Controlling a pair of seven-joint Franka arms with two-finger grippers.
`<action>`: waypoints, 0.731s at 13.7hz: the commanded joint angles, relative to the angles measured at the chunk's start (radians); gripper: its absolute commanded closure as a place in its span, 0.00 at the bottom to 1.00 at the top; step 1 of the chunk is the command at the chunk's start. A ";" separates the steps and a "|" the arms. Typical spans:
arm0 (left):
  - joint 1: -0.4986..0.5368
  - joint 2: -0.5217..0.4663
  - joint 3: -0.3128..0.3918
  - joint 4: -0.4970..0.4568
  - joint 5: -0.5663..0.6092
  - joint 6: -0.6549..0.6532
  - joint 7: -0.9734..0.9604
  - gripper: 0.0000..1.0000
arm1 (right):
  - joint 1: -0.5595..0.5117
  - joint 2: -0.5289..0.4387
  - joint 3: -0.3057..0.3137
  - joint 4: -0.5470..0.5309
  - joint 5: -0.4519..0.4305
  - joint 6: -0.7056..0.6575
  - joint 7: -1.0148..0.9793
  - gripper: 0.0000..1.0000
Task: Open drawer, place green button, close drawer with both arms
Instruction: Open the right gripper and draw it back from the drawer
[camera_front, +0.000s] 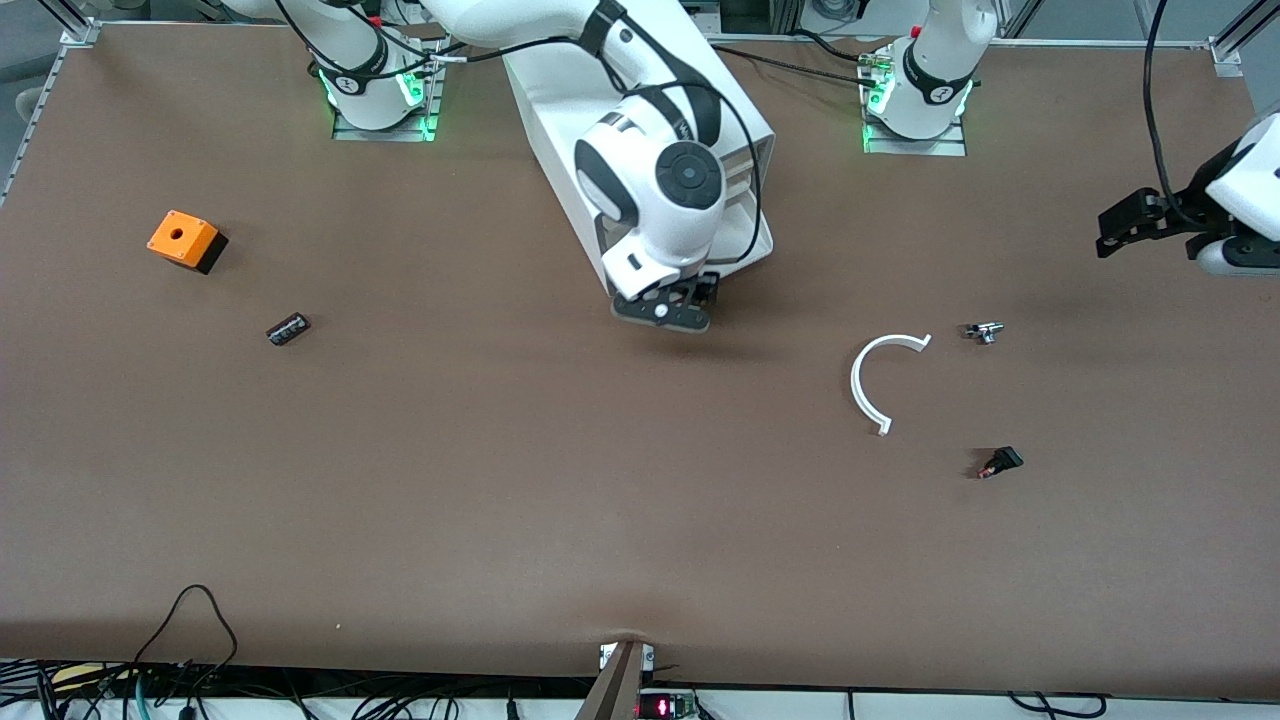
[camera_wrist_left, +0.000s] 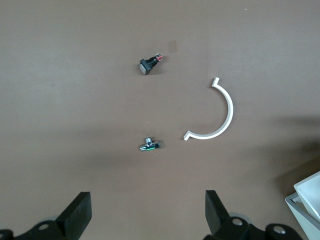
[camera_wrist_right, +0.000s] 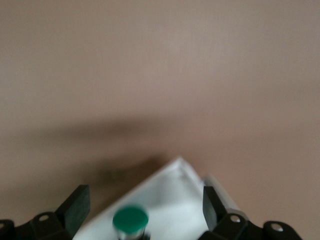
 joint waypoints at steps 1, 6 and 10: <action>-0.014 0.028 -0.065 -0.037 -0.024 0.061 -0.150 0.00 | -0.066 -0.011 -0.004 0.048 0.013 -0.002 -0.150 0.00; -0.157 0.122 -0.143 -0.100 -0.048 0.175 -0.555 0.00 | -0.234 -0.122 0.005 0.044 0.019 -0.022 -0.298 0.00; -0.313 0.250 -0.161 -0.142 -0.051 0.331 -0.897 0.00 | -0.361 -0.170 0.002 0.042 0.041 -0.113 -0.563 0.00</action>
